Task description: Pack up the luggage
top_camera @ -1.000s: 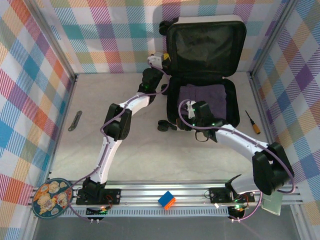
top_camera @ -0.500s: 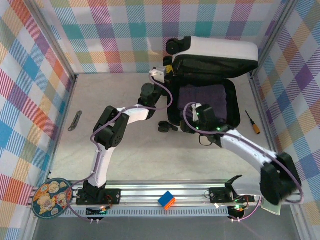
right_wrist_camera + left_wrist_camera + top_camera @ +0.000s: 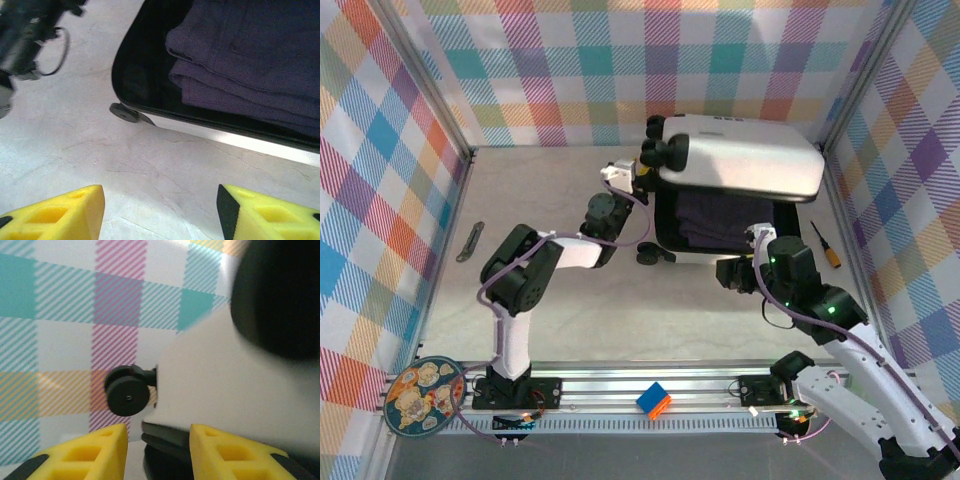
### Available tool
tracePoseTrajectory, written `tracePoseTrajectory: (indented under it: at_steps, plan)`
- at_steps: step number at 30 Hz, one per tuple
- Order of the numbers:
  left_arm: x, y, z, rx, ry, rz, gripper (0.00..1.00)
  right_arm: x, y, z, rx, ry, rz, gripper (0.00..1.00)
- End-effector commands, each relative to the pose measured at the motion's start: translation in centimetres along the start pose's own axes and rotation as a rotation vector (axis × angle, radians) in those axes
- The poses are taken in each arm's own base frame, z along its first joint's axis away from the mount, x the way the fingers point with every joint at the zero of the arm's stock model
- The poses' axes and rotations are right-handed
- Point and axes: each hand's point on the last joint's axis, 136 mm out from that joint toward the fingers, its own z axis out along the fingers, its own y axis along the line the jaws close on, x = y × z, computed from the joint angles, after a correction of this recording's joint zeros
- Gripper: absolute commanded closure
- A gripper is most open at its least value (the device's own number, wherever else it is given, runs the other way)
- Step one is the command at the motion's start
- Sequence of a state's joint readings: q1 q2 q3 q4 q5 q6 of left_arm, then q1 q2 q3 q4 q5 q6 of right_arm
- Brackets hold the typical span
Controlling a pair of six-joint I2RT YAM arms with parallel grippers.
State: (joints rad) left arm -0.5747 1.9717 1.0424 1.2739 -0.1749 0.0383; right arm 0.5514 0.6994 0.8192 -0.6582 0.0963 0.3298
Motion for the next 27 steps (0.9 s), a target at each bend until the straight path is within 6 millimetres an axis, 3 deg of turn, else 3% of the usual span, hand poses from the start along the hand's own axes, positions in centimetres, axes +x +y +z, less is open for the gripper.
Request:
tracePoseTrajectory:
  at_steps: [1, 8, 11, 14, 15, 16, 27]
  plan:
    - [-7.7, 0.2, -3.4, -0.051, -0.189, -0.056, 0.62, -0.8, -1.2, -1.4, 0.08, -0.029, 0.009, 0.35]
    - [-6.6, -2.1, -10.9, -0.114, -0.073, 0.01, 0.57, -4.8, -3.8, -2.2, 0.227, -0.111, 0.03, 0.27]
    - [-5.3, -2.8, -11.5, -0.159, 0.107, 0.034, 0.58, -6.3, -6.1, -1.8, 0.29, -0.123, 0.09, 0.2]
    - [-2.8, -2.1, -11.9, -0.233, 0.385, 0.017, 0.63, -7.7, -8.6, -1.6, 0.311, -0.147, 0.177, 0.13]
    - [-1.9, -1.8, -12.4, -0.258, 0.464, 0.021, 0.56, -8.3, -9.4, -1.6, 0.314, -0.158, 0.205, 0.09]
    - [-1.3, -1.7, -12.9, -0.262, 0.517, 0.021, 0.56, -8.7, -10.1, -1.4, 0.316, -0.163, 0.225, 0.07]
    - [-1.1, -1.0, -17.6, -0.22, 0.62, -0.101, 0.5, -11.9, -16.8, 1.0, 0.325, -0.159, 0.365, 0.01]
